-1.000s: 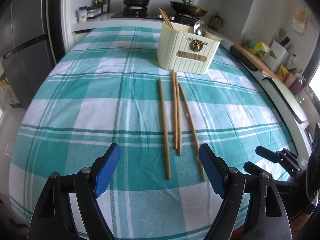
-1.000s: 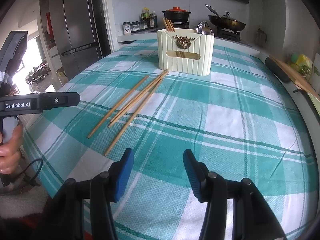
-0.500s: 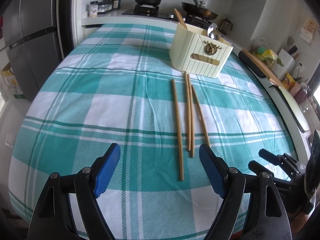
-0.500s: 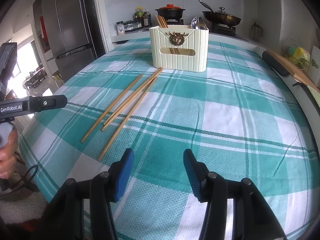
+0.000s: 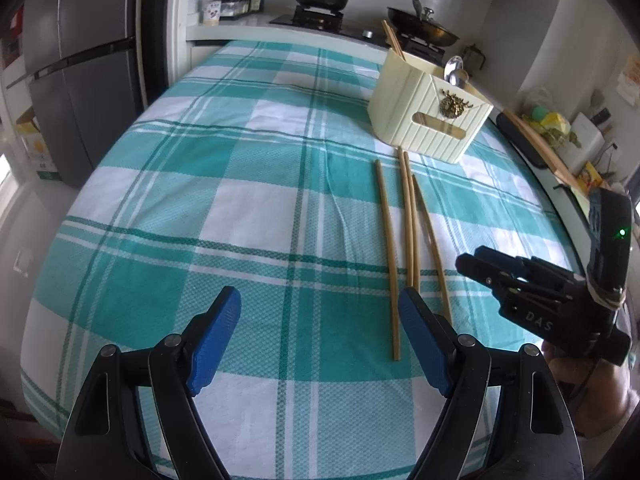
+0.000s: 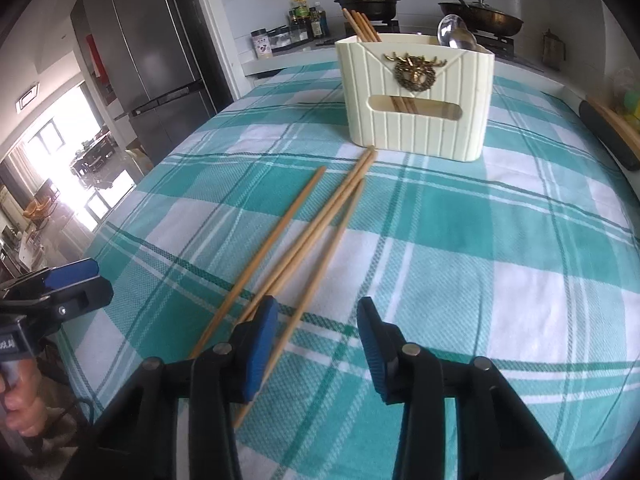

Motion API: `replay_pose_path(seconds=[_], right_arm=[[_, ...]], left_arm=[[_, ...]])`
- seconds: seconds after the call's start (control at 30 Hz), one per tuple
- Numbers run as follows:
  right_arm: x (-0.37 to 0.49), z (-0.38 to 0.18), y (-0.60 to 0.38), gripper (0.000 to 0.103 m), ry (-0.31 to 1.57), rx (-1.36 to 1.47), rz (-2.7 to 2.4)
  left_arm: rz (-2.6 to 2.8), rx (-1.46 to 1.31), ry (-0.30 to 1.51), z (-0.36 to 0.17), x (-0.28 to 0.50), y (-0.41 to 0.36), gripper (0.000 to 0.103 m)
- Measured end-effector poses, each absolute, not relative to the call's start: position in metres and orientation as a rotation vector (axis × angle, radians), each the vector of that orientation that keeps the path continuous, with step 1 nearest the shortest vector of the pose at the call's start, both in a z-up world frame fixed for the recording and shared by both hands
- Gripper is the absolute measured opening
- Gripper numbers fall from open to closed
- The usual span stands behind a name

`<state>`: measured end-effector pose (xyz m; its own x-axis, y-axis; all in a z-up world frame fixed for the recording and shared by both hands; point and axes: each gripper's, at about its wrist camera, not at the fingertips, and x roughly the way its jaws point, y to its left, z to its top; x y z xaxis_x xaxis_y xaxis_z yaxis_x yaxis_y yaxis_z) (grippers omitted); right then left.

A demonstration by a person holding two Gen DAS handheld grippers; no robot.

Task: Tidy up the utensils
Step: 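Close the right tool on a wooden chopstick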

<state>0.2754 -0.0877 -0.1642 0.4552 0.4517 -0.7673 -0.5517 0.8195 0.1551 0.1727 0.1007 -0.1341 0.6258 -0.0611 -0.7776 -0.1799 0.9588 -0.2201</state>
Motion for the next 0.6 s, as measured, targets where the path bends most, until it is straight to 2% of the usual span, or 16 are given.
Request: replay_pose_path(seconds=[0.13, 0.27, 0.3, 0.6], right_arm=[[0.288, -0.178, -0.065, 0.038, 0.933, -0.196, 0.596], [0.282, -0.182, -0.062, 0.010, 0.883, -0.295, 0.533], [0.282, -0.181, -0.068, 0.008, 0.883, -0.281, 0.518], [0.279, -0.184, -0.166, 0.007, 0.933, -0.173, 0.323]], left_arm=[[0.079, -0.287, 0.894, -0.134, 0.171, 0.103, 0.082], [0.086, -0.279, 0.900, -0.135, 0.172, 0.103, 0.082], [0.086, -0.278, 0.902, -0.136, 0.173, 0.102, 0.082], [-0.011, -0.268, 0.925, -0.138, 0.209, 0.085, 0.084]])
